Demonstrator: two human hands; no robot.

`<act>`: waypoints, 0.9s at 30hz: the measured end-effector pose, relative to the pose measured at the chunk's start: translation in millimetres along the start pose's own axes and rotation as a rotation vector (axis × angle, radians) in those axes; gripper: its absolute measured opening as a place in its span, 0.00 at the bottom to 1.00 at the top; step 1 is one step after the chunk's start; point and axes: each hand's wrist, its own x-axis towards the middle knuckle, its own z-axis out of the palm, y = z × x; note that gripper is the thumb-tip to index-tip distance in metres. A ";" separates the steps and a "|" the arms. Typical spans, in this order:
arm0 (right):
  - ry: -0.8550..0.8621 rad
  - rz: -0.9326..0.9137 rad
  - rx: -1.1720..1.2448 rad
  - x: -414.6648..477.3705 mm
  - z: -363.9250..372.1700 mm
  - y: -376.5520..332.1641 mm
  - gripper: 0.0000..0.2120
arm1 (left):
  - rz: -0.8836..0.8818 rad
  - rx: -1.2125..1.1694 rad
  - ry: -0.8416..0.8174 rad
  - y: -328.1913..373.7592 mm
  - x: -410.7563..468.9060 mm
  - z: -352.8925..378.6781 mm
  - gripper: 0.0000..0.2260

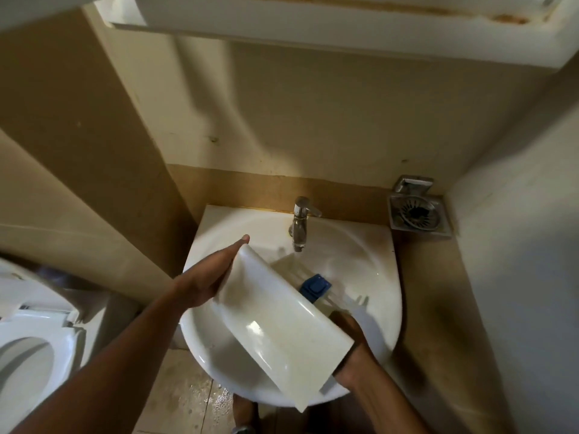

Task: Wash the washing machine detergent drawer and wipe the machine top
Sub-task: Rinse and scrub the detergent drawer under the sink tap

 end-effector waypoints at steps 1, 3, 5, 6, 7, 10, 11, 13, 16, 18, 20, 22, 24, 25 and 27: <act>-0.039 -0.016 -0.063 -3.4 -3.5 -7.0 0.10 | -0.040 0.012 -0.040 2.6 -4.6 -1.7 0.24; -0.102 -0.004 -0.200 -7.0 -6.3 -23.3 0.11 | -0.124 -0.038 -0.128 1.0 -12.7 -7.2 0.27; -0.178 0.049 -0.424 4.2 -2.8 -45.0 0.08 | -0.212 -0.072 -0.159 -8.7 -15.8 -11.4 0.29; -0.199 0.072 -0.555 14.2 1.6 -56.7 0.07 | -0.250 -0.092 -0.165 -15.4 -17.0 -11.0 0.28; -0.206 0.084 -0.664 27.0 5.7 -68.3 0.12 | -0.276 -0.099 -0.130 -23.8 -16.5 -8.5 0.26; -0.279 0.068 -0.948 67.2 16.5 -97.7 0.28 | -0.205 -0.103 -0.017 -47.7 -12.3 4.9 0.18; -0.294 0.062 -1.015 78.6 18.6 -105.0 0.28 | -0.165 -0.112 0.001 -55.3 -10.7 11.6 0.17; -0.286 0.038 -1.109 96.8 25.4 -119.3 0.23 | -0.110 -0.152 0.050 -66.6 -9.4 28.0 0.16; -0.229 -0.149 -1.412 113.9 43.3 -133.4 0.22 | -0.041 -0.299 0.178 -81.7 -4.2 52.7 0.18; -0.071 -0.309 -1.634 115.0 56.8 -135.3 0.22 | 0.008 -0.389 0.262 -89.0 -2.9 69.0 0.20; 0.126 -0.483 -1.743 112.6 65.5 -127.6 0.16 | 0.045 -0.427 0.326 -92.1 -4.6 84.5 0.21; 0.301 -0.659 -1.684 108.3 67.5 -116.3 0.12 | 0.067 -0.459 0.351 -88.6 -4.5 97.4 0.21; 0.371 -0.774 -1.599 106.7 66.0 -107.7 0.16 | 0.065 -0.505 0.360 -81.1 -1.8 106.1 0.20; 0.381 -0.811 -1.546 104.9 65.2 -104.0 0.18 | 0.055 -0.521 0.365 -77.6 0.1 108.4 0.20; 0.404 -0.904 -1.367 101.4 64.8 -94.8 0.19 | 0.038 -0.528 0.375 -74.0 3.5 110.4 0.20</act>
